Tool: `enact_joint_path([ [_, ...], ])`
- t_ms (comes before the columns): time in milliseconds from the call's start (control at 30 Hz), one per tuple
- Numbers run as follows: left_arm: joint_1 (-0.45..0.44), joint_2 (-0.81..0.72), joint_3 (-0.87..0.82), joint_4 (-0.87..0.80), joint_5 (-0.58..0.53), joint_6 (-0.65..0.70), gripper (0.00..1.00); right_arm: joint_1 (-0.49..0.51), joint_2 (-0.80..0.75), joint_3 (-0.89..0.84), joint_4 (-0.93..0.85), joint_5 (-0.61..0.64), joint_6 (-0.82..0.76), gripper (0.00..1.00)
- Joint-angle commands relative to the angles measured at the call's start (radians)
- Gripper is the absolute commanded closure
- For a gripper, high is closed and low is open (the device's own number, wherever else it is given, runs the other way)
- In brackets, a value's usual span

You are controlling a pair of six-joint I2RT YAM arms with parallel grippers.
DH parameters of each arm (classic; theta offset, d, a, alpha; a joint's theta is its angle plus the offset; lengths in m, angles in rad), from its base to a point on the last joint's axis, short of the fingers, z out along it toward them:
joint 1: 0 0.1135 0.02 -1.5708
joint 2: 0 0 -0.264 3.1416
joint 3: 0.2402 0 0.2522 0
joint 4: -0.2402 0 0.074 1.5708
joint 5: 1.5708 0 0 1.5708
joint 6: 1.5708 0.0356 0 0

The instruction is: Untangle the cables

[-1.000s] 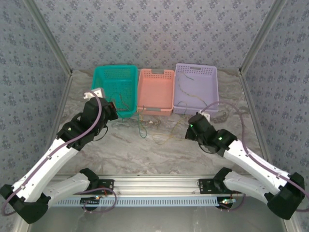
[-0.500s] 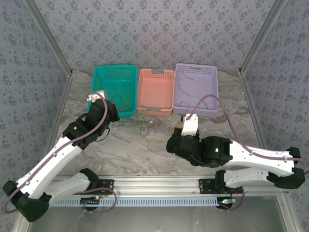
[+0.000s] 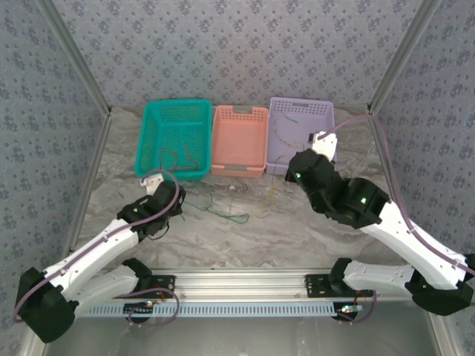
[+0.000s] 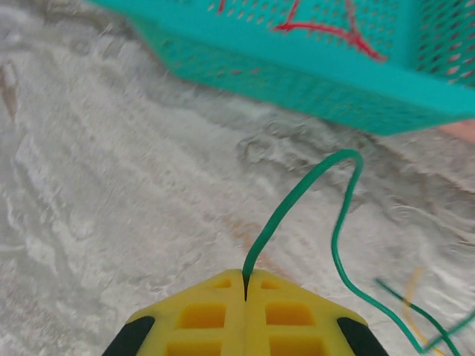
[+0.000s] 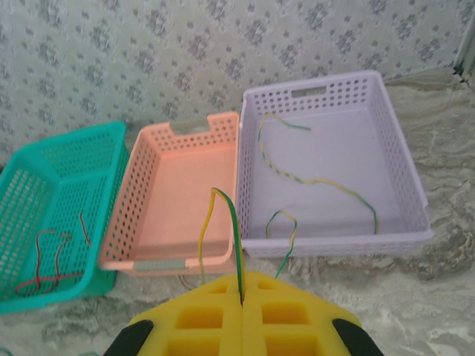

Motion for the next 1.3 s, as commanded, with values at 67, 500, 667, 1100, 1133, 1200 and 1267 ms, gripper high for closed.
enact_joint_path([
  [67, 0.009, -0.032, -0.020, -0.005, -0.080, -0.057, 1.00, -0.058, -0.046, 0.012, -0.049, -0.058, -0.020, 1.00],
  [500, 0.013, 0.001, 0.023, 0.000, -0.076, -0.036, 1.00, -0.286, -0.121, -0.658, 0.044, -0.285, 0.204, 0.96],
  [667, 0.013, -0.005, 0.015, 0.022, -0.051, -0.048, 1.00, -0.372, -0.107, -0.644, 0.030, -0.287, 0.154, 0.48],
  [1100, 0.014, -0.068, -0.002, 0.003, -0.039, -0.107, 1.00, -0.317, 0.140, -0.392, 0.235, -0.431, 0.036, 0.40],
  [1133, 0.014, -0.080, -0.010, -0.004, -0.037, -0.119, 1.00, -0.330, 0.171, -0.394, 0.281, -0.457, 0.035, 0.40],
  [1200, 0.014, -0.114, -0.035, -0.007, -0.028, -0.143, 1.00, -0.366, 0.248, -0.390, 0.357, -0.528, 0.040, 0.40],
  [1267, 0.014, -0.143, -0.059, -0.008, -0.015, -0.156, 0.97, -0.386, 0.314, -0.384, 0.421, -0.574, 0.052, 0.41],
])
